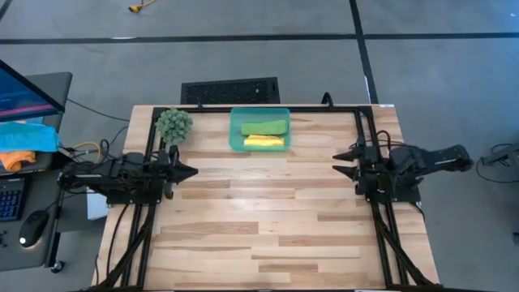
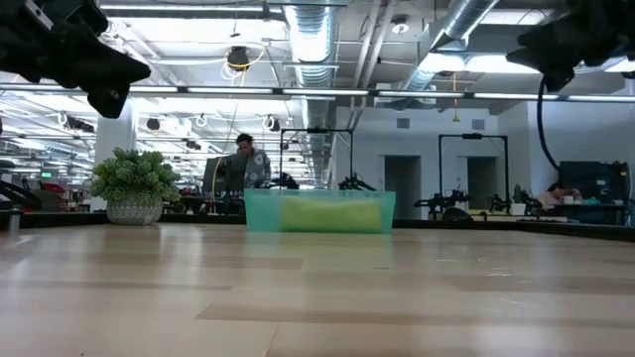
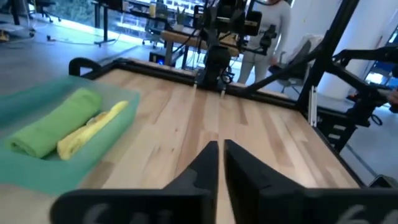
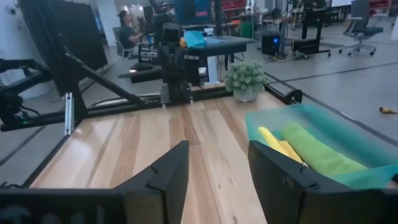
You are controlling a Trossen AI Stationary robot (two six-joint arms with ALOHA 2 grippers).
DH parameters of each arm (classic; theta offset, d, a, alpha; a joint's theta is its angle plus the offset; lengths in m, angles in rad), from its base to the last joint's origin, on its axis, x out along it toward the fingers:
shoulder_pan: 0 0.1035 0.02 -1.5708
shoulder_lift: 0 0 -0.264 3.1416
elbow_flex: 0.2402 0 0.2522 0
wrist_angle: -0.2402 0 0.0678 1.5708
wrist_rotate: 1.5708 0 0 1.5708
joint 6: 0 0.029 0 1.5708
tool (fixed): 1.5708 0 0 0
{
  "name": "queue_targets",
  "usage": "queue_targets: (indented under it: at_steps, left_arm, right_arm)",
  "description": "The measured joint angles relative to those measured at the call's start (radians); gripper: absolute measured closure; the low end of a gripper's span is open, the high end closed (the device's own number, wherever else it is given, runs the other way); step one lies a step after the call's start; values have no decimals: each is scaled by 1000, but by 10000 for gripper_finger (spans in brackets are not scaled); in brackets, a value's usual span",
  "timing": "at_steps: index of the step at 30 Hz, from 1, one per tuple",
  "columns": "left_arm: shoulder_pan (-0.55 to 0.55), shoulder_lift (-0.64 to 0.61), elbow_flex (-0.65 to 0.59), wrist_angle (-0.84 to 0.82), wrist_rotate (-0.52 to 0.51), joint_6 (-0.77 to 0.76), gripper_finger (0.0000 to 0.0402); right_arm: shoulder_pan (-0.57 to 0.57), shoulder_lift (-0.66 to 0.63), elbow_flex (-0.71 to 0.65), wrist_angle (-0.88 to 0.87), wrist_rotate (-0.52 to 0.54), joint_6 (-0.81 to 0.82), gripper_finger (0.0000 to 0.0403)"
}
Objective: Roll microfiber towels into tight, uniform cylinder then place into a basket
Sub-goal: Return to Home Position
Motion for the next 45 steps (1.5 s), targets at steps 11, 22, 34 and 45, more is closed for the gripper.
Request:
queue_targets:
  at_steps: [11, 22, 34, 45]
  left_arm:
    - [0, 3, -2, 41, -32, 85, 400]
    - [0, 3, -158, 306, -31, 185, 401]
    - [1, 9, -162, 290, -53, 212, 401]
    - [1, 11, -161, 283, -54, 198, 401]
  right_arm:
    - [-2, -157, -161, 25, 3, -1, 221]
    - [-2, -158, -236, 72, 23, 43, 221]
    - [-2, -149, -265, 99, 72, 98, 221]
    - [-2, -146, -265, 98, 71, 96, 221]
